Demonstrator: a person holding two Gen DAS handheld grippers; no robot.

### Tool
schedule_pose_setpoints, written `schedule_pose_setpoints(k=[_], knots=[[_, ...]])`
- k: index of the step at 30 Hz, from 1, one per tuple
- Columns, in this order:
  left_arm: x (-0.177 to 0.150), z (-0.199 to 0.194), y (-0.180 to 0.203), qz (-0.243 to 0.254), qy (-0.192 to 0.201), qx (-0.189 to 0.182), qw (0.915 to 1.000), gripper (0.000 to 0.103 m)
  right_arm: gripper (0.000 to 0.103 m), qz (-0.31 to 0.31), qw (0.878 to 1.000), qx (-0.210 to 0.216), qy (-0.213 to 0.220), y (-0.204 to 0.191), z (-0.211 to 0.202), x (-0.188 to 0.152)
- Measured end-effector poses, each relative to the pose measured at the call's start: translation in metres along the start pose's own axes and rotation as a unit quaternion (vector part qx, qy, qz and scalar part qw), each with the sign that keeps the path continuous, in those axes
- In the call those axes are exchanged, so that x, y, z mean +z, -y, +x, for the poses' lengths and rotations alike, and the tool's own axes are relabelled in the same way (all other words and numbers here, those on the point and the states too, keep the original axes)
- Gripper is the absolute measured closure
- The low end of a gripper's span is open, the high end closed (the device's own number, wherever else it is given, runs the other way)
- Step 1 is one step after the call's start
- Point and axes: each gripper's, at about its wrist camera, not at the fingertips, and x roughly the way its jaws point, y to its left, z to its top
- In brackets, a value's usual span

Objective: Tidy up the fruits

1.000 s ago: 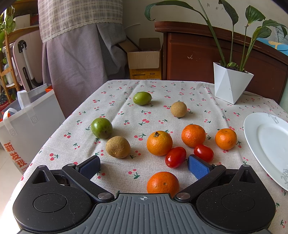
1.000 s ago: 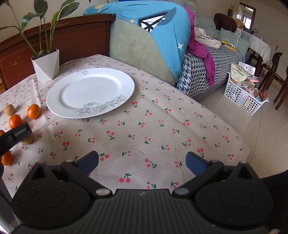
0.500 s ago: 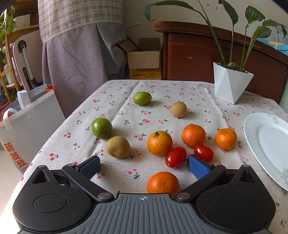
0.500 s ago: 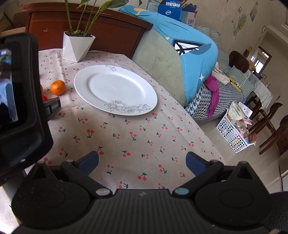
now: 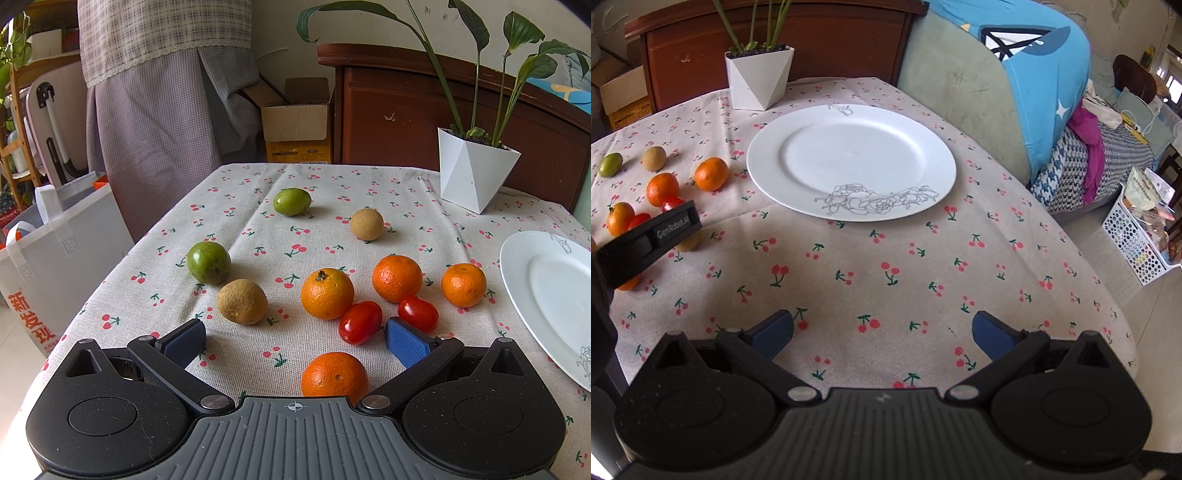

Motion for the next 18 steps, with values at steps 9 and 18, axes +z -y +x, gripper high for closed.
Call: schedule_pose_setpoints(k=[9, 18], knots=[[0.000, 0.000, 0.000, 0.000, 0.000, 0.000, 1.0000, 0.000, 0.001, -0.015, 0.989, 0.142, -0.037, 0.021, -0.006, 0.005], [0.000, 0.000, 0.000, -0.001, -0.001, 0.000, 1.0000, 0.000, 0.001, 0.056, 0.979, 0.181, -0.071, 0.036, 0.009, -0.002]])
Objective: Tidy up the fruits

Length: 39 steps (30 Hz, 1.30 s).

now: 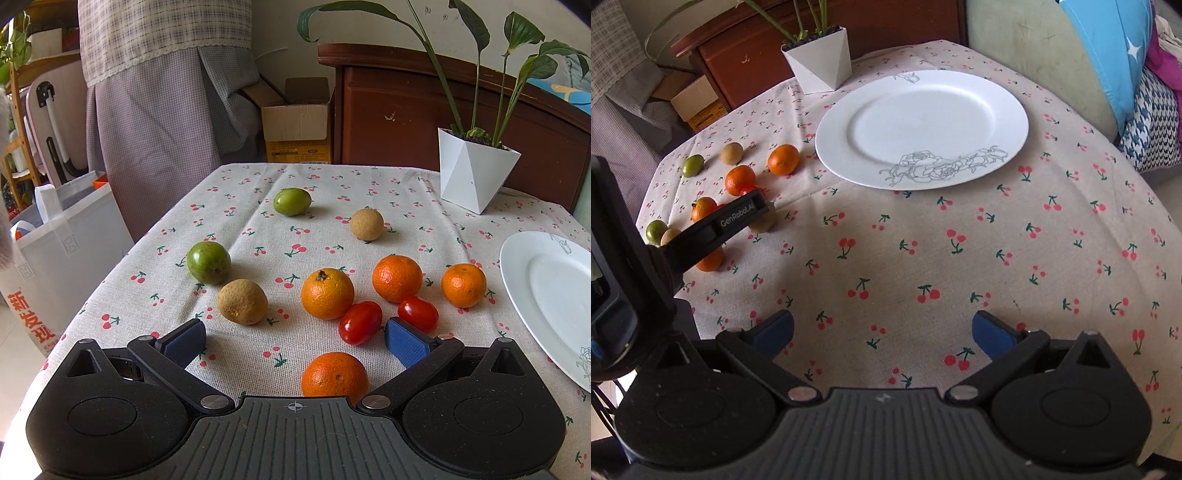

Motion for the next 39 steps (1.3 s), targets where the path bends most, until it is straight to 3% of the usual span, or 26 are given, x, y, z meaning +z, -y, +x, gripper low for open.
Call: schedule_pose_setpoints(k=[5, 23, 39], knots=[[0.000, 0.000, 0.000, -0.001, 0.000, 0.000, 1.0000, 0.000, 0.001, 0.022, 0.999, 0.021, 0.010, 0.011, -0.001, 0.003], [0.000, 0.000, 0.001, 0.000, -0.001, 0.000, 1.0000, 0.000, 0.001, 0.079, 0.996, 0.025, 0.031, 0.017, -0.002, 0.019], [0.000, 0.000, 0.001, 0.001, 0.000, 0.000, 1.0000, 0.000, 0.001, 0.060, 0.997, 0.023, 0.033, 0.015, -0.004, 0.015]])
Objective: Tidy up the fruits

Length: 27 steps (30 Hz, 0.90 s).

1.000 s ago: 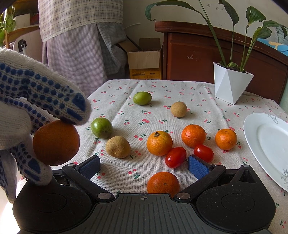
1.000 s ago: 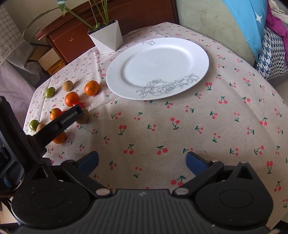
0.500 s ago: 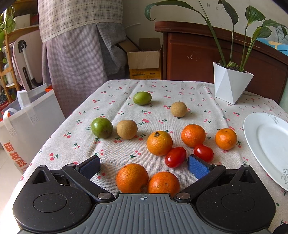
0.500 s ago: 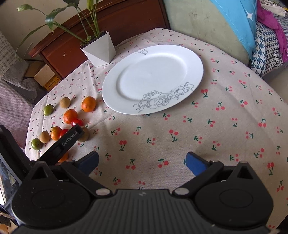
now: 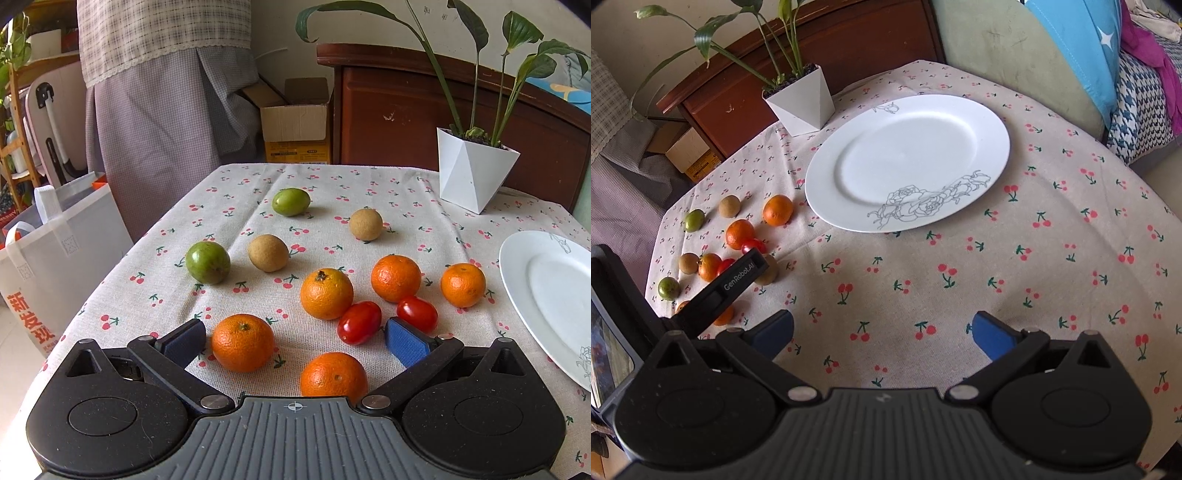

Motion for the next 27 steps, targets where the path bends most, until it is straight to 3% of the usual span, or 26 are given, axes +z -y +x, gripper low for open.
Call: schedule_pose_setpoints(k=[7, 12, 19, 23, 27], knots=[[-0.006, -0.013, -0.003, 0.035, -0.014, -0.048, 0.9982, 0.000, 0.001, -0.013, 1.000, -0.003, 0.000, -0.001, 0.000, 0.002], [-0.003, -0.023, -0.002, 0.066, -0.067, -0.080, 0.9924, 0.000, 0.001, -0.019, 1.000, -0.002, -0.008, -0.001, 0.003, 0.001], [-0.001, -0.032, -0.006, 0.134, -0.129, -0.142, 0.9722, 0.000, 0.001, -0.013, 1.000, -0.002, -0.012, 0.006, 0.004, 0.003], [0.002, -0.035, -0.005, 0.150, -0.187, -0.142, 0.9603, 0.000, 0.001, -0.007, 1.000, 0.002, -0.029, 0.007, 0.008, 0.002], [-0.001, -0.041, -0.005, 0.168, -0.212, -0.148, 0.9515, 0.000, 0.001, -0.022, 0.999, -0.009, -0.035, 0.004, 0.009, 0.002]])
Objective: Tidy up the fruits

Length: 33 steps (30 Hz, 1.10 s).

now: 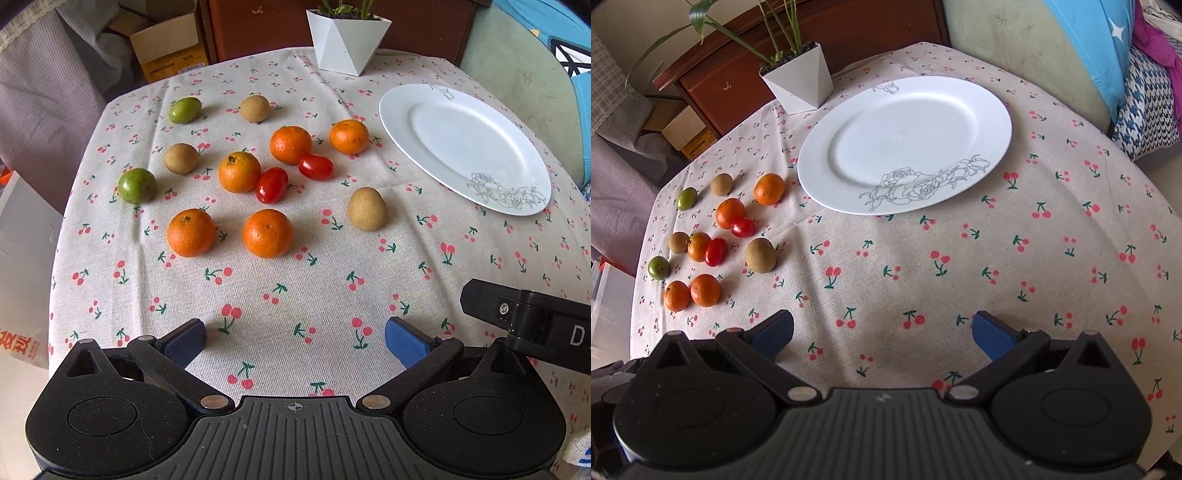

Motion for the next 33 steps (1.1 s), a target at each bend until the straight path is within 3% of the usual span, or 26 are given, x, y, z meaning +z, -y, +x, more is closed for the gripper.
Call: schedule_pose_setpoints(k=[5, 12, 16, 22, 26, 33], knots=[[-0.001, -0.001, 0.000, 0.000, -0.006, 0.003, 1.0000, 0.000, 0.001, -0.024, 0.999, -0.020, -0.013, -0.008, 0.006, 0.002], [-0.017, -0.005, 0.000, -0.007, 0.060, 0.008, 0.9982, 0.000, 0.001, -0.056, 0.996, -0.063, -0.039, -0.025, 0.017, 0.005], [-0.013, -0.007, 0.000, 0.000, 0.036, 0.011, 0.9993, 0.000, 0.001, -0.103, 0.988, -0.092, -0.064, -0.039, 0.027, 0.010], [-0.016, -0.013, -0.009, -0.005, 0.041, 0.000, 0.9991, 0.000, 0.001, -0.101, 0.991, -0.086, -0.019, -0.035, 0.023, 0.000], [-0.023, -0.008, -0.007, 0.021, 0.057, -0.005, 0.9982, 0.000, 0.001, -0.146, 0.986, -0.071, 0.019, -0.035, 0.022, -0.006], [-0.022, -0.008, -0.004, 0.012, 0.061, 0.003, 0.9981, 0.000, 0.001, -0.150, 0.986, -0.070, 0.026, -0.036, 0.023, -0.005]])
